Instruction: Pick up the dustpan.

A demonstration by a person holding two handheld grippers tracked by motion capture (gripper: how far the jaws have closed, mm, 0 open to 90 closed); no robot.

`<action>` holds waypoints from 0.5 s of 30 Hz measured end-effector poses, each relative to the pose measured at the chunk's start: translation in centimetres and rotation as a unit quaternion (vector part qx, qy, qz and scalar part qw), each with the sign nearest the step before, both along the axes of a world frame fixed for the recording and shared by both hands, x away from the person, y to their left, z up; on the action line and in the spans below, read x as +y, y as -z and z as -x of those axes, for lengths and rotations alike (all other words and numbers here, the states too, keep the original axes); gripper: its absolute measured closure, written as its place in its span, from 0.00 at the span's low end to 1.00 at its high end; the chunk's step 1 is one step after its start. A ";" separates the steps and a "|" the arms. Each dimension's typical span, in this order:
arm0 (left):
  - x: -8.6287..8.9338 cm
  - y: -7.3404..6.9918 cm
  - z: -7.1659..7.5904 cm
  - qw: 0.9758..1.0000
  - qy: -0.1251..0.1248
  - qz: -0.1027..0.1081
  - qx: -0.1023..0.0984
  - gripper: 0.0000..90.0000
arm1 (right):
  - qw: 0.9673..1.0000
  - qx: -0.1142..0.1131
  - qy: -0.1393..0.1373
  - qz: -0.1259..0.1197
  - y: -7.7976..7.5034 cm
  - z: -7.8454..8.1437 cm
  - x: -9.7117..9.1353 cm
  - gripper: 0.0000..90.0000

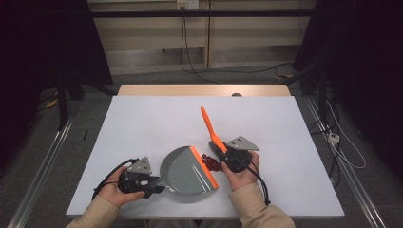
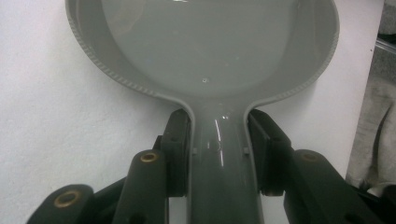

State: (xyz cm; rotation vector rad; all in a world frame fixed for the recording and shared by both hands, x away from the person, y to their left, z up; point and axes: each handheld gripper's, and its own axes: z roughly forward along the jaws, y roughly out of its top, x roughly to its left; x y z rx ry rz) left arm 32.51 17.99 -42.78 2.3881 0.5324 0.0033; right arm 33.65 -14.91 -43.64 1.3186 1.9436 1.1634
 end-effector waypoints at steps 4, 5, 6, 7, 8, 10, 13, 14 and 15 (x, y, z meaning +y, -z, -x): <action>-0.1 0.0 0.0 1.000 -0.003 0.002 0.001 0.70 | 1.000 0.004 0.000 -0.005 -0.1 0.0 -0.2 0.80; -0.2 0.0 0.0 1.000 -0.005 0.004 0.002 0.70 | 1.000 0.004 0.000 -0.005 -0.1 0.0 -0.1 0.80; -0.2 0.0 0.0 1.000 -0.005 0.004 0.001 0.70 | 1.000 0.004 0.000 -0.005 -0.1 0.0 -0.1 0.80; -0.2 0.0 0.0 1.000 -0.005 0.002 0.002 0.70 | 1.000 0.005 -0.001 -0.007 0.0 0.0 -0.1 0.80; -0.3 0.0 0.0 1.000 -0.005 0.003 0.002 0.70 | 1.000 0.005 0.000 -0.007 -0.1 0.0 -0.1 0.80; -0.3 0.0 0.0 1.000 -0.004 0.003 0.003 0.70 | 1.000 0.004 -0.001 -0.005 -0.1 0.0 -0.1 0.80; -0.3 0.0 -0.1 1.000 -0.004 0.003 0.004 0.70 | 1.000 0.007 -0.003 -0.004 -0.1 0.0 0.0 0.80; -0.3 0.0 -0.1 1.000 -0.005 0.003 0.004 0.70 | 1.000 0.007 -0.003 -0.004 -0.1 0.0 0.0 0.80; -0.4 0.0 -0.1 1.000 -0.005 0.003 0.005 0.70 | 1.000 0.007 -0.003 -0.004 -0.1 0.0 0.0 0.80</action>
